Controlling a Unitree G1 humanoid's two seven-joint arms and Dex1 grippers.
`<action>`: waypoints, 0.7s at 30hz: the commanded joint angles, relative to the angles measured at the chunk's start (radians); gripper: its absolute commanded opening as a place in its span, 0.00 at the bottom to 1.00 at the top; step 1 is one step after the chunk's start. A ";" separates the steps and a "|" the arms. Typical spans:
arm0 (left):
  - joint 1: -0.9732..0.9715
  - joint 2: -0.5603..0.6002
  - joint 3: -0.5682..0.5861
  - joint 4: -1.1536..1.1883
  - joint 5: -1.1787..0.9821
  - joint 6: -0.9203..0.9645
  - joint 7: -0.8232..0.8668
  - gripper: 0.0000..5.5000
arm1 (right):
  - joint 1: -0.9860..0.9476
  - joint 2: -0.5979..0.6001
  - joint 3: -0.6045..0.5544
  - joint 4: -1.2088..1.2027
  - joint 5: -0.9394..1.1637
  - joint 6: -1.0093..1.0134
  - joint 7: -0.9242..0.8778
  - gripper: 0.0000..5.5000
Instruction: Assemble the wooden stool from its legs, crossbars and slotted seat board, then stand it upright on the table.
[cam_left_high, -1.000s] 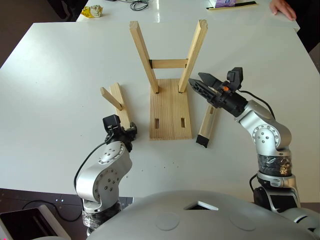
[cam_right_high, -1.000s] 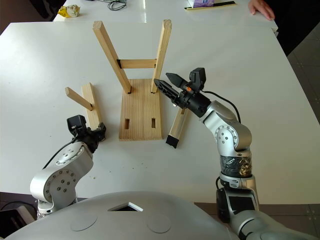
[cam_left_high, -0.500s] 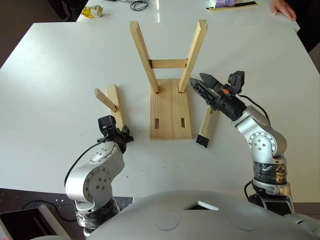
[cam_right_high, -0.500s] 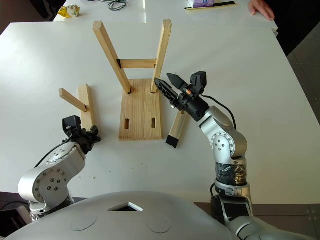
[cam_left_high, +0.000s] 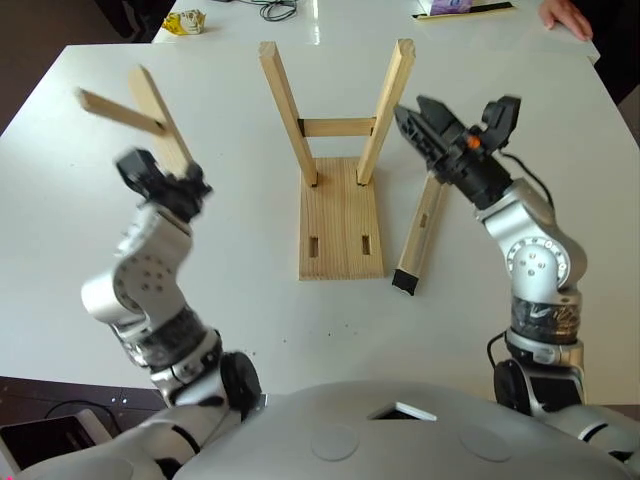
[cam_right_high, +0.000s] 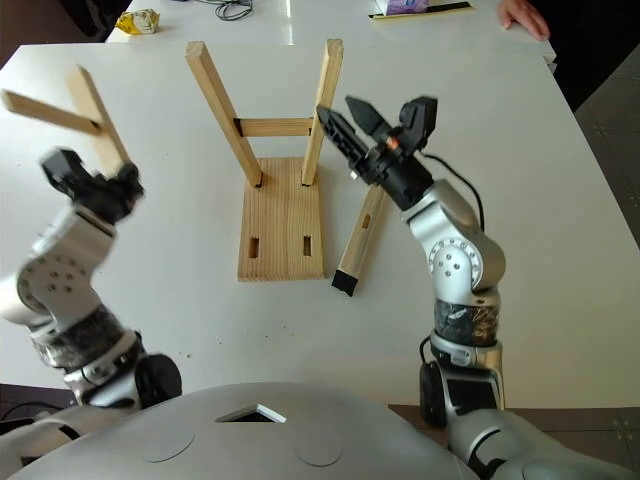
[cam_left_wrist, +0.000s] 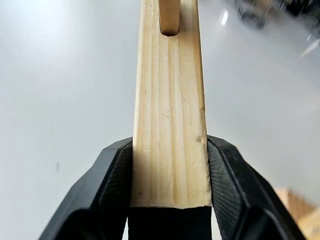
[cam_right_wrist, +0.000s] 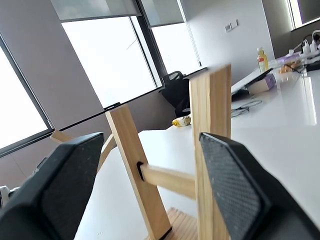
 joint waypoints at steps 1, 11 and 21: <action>-0.169 0.090 0.033 0.059 -0.100 -0.178 -0.144 0.37 | -0.180 -0.038 0.005 0.087 -0.007 0.046 0.003 0.64; -0.147 0.196 -0.143 -0.065 -0.338 -0.340 -0.557 0.37 | -0.387 -0.128 0.005 0.137 0.051 0.072 0.202 0.64; 0.009 0.312 -0.324 -0.087 -0.478 -0.343 -0.931 0.37 | -0.460 -0.270 0.035 0.184 0.093 0.154 0.508 0.64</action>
